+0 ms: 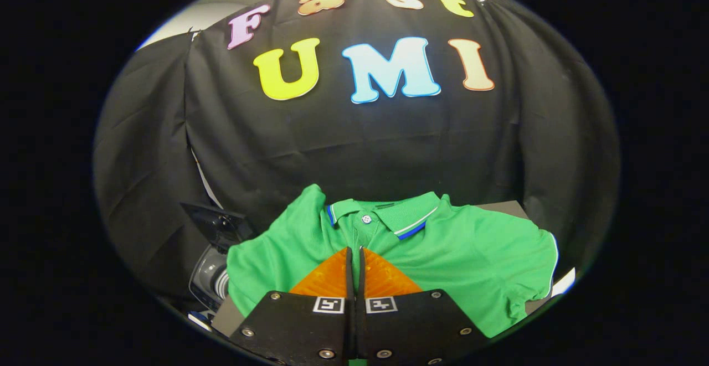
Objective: Put the clothes into the washing machine and then close the washing machine lid.
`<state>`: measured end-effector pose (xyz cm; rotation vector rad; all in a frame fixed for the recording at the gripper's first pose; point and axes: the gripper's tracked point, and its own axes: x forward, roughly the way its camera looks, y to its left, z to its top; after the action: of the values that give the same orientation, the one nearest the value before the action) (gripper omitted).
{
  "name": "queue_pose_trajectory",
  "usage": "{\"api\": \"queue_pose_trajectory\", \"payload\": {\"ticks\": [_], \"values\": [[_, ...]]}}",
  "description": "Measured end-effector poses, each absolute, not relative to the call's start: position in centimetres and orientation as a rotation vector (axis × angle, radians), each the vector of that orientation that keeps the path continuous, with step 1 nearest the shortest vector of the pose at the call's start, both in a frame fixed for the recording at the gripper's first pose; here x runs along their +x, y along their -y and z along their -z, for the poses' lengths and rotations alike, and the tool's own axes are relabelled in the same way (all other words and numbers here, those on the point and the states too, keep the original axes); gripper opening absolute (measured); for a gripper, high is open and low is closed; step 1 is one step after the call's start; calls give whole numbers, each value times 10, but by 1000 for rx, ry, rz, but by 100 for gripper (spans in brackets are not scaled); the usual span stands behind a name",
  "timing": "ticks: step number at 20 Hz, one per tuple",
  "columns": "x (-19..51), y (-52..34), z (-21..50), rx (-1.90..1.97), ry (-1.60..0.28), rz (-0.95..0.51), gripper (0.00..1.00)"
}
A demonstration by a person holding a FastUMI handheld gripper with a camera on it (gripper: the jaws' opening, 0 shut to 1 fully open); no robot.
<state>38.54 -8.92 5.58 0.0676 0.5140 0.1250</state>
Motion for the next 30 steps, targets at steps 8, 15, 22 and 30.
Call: {"api": "queue_pose_trajectory", "payload": {"ticks": [8,15,22,30], "values": [[374,33,-110,170,-381,-185,0],[370,-37,-138,205,-301,-289,0],[360,-110,-148,214,-274,-370,0],[350,-190,-150,213,-269,-440,0]]}}
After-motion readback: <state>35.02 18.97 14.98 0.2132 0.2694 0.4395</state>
